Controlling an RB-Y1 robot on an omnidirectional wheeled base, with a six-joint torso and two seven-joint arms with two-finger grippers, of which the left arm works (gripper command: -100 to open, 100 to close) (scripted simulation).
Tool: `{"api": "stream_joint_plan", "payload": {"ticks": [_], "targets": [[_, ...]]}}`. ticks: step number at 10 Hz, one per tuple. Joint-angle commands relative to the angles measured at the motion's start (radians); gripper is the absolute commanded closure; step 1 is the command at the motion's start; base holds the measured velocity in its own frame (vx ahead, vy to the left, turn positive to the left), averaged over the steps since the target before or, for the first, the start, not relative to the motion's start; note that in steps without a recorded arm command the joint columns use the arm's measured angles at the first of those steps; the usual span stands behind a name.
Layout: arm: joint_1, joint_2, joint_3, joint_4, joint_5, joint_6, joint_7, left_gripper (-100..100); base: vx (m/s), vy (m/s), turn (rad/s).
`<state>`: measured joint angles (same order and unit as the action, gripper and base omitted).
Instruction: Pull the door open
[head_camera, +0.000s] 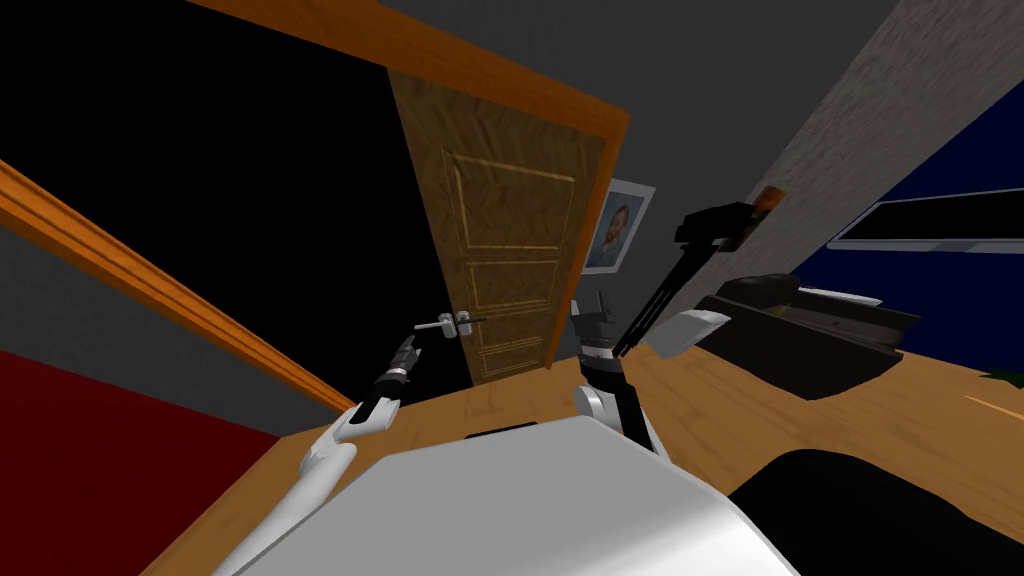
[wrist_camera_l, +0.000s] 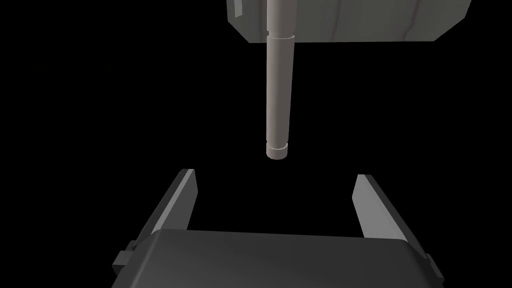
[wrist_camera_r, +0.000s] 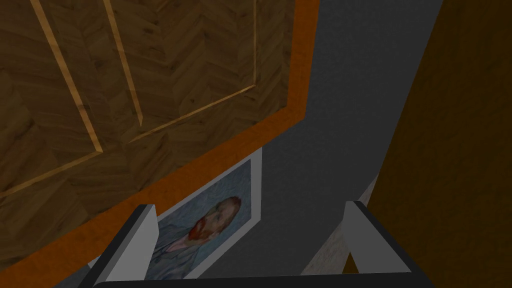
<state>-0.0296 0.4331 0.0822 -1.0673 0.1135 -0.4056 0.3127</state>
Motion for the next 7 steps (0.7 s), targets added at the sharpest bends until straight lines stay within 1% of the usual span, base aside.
{"api": "stream_joint_plan", "payload": {"ticks": [1,3,4,5,6,7], "targets": [[-0.002,0.012,0.019,0.024,0.003,-0.005,0.002,-100,0.166,0.063,-0.022],[-0.002,0.020,0.032,0.038,0.005,-0.007,0.005,-100,0.172,0.056,-0.042],[-0.005,0.021,0.035,0.043,0.006,-0.008,0.006,-100,0.172,0.052,-0.071],[-0.009,0.020,0.035,0.046,0.006,-0.009,0.008,-100,0.181,0.019,-0.092],[-0.019,0.010,0.025,0.044,0.003,-0.012,0.009,-100,0.214,-0.035,-0.164],[-0.012,0.016,0.029,0.044,0.005,-0.011,0.009,-100,0.099,-0.018,-0.034]]}}
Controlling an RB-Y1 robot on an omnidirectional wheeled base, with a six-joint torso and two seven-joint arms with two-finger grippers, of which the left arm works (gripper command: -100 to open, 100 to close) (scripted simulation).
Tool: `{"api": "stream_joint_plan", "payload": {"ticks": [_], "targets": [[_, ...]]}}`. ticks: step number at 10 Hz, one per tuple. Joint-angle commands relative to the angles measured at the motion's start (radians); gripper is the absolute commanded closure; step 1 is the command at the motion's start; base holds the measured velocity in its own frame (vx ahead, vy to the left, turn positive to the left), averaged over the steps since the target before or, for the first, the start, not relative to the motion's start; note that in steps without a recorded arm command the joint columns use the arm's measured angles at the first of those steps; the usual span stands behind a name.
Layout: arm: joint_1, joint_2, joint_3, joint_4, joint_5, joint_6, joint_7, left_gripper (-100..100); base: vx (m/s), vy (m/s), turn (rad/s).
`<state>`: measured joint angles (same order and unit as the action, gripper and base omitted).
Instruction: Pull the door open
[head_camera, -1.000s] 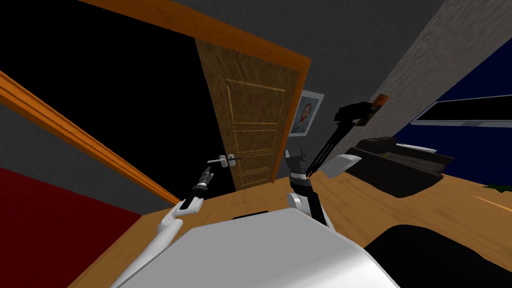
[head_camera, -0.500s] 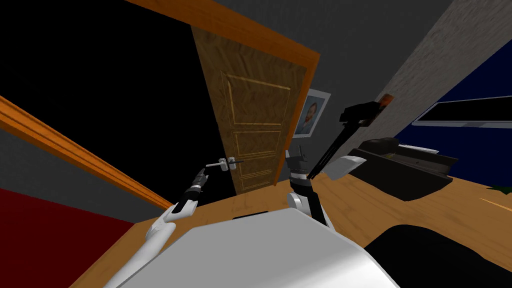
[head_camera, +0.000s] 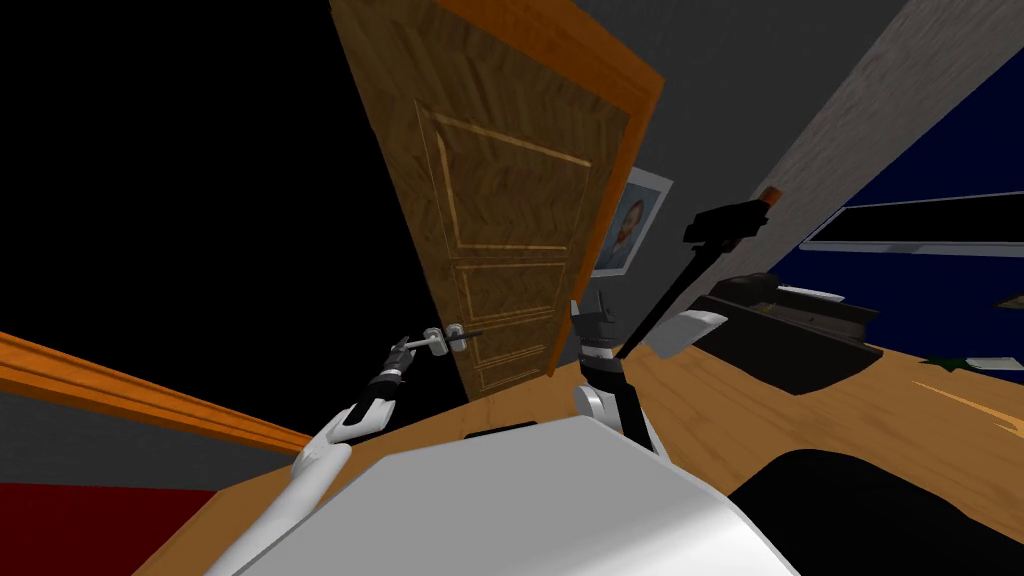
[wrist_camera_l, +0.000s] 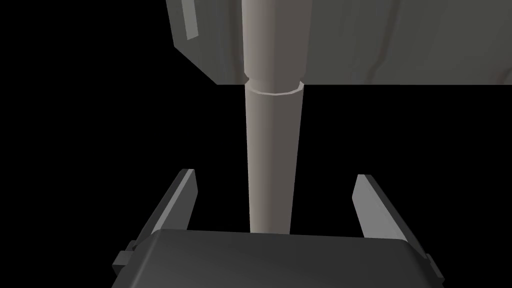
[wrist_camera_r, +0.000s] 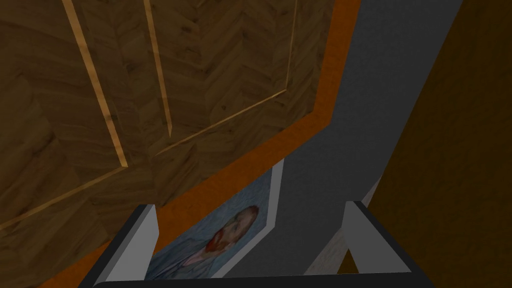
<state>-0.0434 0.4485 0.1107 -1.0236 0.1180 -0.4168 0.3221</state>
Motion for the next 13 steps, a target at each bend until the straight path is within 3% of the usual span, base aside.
{"api": "stream_joint_plan", "payload": {"ticks": [1,6,7,9,13], "targets": [[0.001,0.001,0.001,0.001,0.000,0.000,0.000,100,-0.015,0.004,0.033],[0.001,0.001,0.001,0.001,0.000,0.000,0.000,100,-0.018,0.003,-0.003],[0.017,0.018,-0.010,-0.006,0.001,-0.009,0.016,100,-0.126,0.039,-0.085],[0.029,0.032,-0.026,-0.015,0.000,-0.020,0.033,100,-0.203,0.044,-0.103],[0.060,0.065,-0.088,-0.050,-0.007,-0.056,0.084,100,-0.204,0.061,-0.132]]}}
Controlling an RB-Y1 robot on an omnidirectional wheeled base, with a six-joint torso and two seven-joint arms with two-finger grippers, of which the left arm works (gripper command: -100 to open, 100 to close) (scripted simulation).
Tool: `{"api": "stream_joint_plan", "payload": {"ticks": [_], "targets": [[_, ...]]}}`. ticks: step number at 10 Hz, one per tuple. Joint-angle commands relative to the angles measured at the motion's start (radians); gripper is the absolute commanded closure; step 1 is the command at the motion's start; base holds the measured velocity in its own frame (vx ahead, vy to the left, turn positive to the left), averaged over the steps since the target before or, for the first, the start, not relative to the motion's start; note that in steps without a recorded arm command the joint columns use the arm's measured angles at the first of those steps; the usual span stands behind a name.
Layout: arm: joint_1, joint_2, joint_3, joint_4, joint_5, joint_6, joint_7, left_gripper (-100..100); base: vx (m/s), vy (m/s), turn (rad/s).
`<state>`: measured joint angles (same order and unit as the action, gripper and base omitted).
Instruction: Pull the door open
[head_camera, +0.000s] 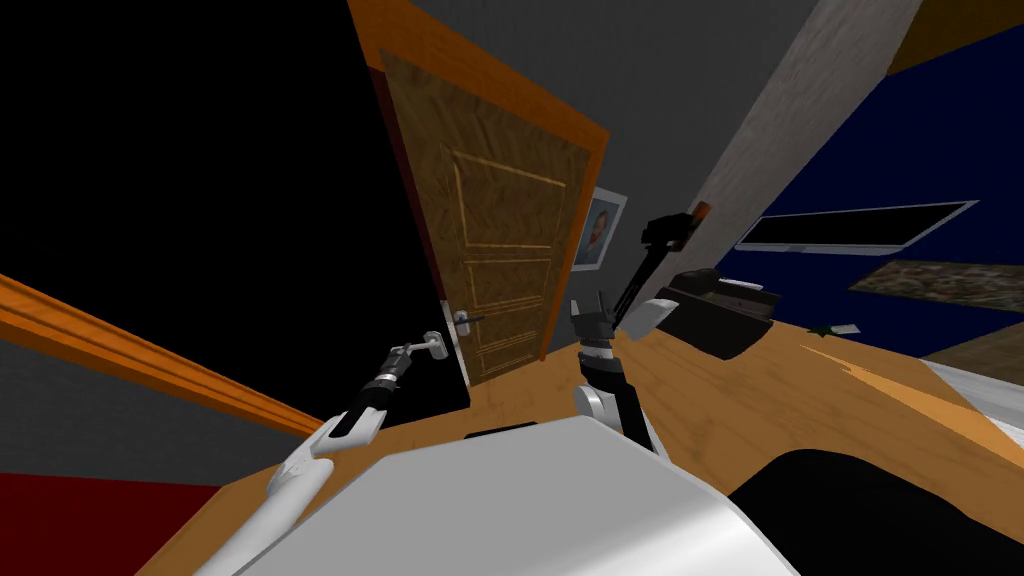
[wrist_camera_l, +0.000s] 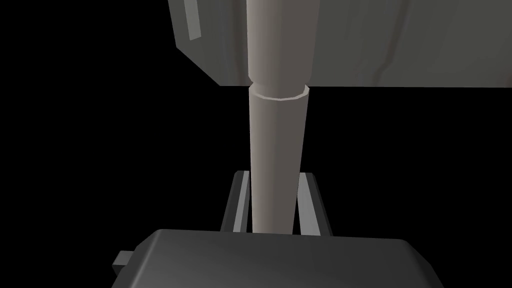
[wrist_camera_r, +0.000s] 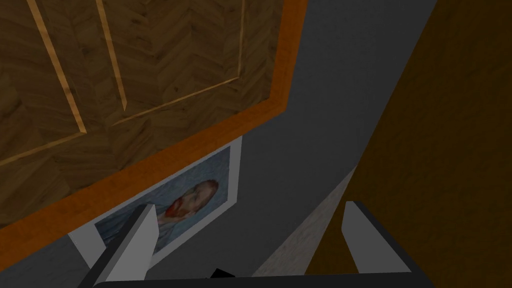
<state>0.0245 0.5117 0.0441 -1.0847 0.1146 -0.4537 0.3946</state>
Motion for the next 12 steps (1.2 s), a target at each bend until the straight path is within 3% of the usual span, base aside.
{"api": "stream_joint_plan", "payload": {"ticks": [1,3,4,5,12], "targets": [[-0.004,0.005,-0.029,0.007,-0.005,-0.023,0.017,100,-0.161,0.058,-0.082],[0.006,0.015,-0.057,-0.008,-0.008,-0.038,0.037,100,-0.146,0.067,-0.117],[0.010,0.023,-0.037,-0.001,-0.004,-0.026,0.032,100,-0.070,0.054,-0.025],[0.026,0.039,-0.055,-0.010,-0.006,-0.046,0.049,100,-0.103,0.032,-0.098],[0.085,0.102,-0.123,-0.046,-0.011,-0.129,0.115,100,-0.180,0.068,-0.094]]}}
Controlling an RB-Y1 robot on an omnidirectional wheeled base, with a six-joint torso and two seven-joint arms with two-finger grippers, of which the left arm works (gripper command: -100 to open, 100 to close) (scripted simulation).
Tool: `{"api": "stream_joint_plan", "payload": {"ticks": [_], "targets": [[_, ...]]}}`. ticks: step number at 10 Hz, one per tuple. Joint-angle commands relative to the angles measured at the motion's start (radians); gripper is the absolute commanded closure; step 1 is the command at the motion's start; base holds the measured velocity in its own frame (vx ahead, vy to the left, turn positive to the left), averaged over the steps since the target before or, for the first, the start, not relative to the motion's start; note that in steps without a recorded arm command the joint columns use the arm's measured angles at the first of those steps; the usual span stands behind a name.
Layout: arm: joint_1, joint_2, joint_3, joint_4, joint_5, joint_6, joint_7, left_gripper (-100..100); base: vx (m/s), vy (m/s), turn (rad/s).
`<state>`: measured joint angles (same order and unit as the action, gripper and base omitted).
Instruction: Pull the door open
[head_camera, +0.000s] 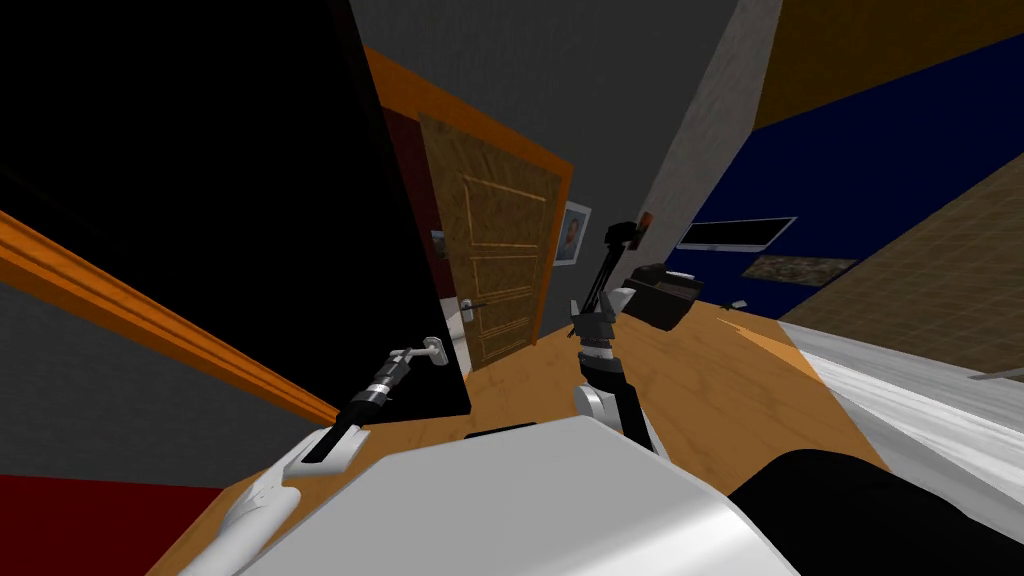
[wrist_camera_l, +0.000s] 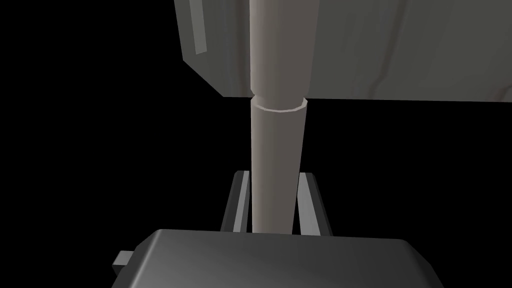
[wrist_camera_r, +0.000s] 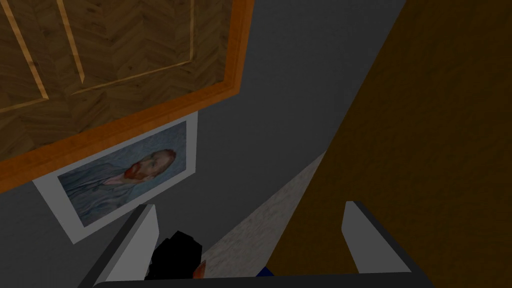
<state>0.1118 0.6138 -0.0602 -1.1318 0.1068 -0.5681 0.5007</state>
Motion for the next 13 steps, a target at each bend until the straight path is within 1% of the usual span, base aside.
{"api": "stream_joint_plan", "payload": {"ticks": [1,2,3,4,7,8,11,12,13], "targets": [[0.007,0.010,-0.030,-0.005,-0.005,-0.029,0.020,100,-0.178,0.047,-0.091],[0.013,0.016,-0.037,-0.009,-0.005,-0.037,0.027,100,-0.170,0.081,-0.065],[0.012,0.019,-0.020,-0.003,-0.001,-0.025,0.020,100,-0.071,0.048,-0.005],[0.031,0.036,-0.031,0.000,-0.003,-0.056,0.036,100,-0.133,0.049,-0.137],[0.060,0.065,-0.046,0.001,-0.006,-0.111,0.062,100,-0.190,0.078,-0.154],[0.065,0.070,-0.049,0.001,-0.006,-0.121,0.066,100,-0.148,0.068,-0.081],[0.093,0.098,-0.065,0.002,-0.008,-0.174,0.091,100,-0.186,0.087,-0.113],[0.100,0.105,-0.068,0.003,-0.009,-0.187,0.097,100,-0.144,0.084,-0.123],[0.094,0.107,-0.058,0.013,-0.005,-0.177,0.093,100,-0.060,0.043,-0.016]]}}
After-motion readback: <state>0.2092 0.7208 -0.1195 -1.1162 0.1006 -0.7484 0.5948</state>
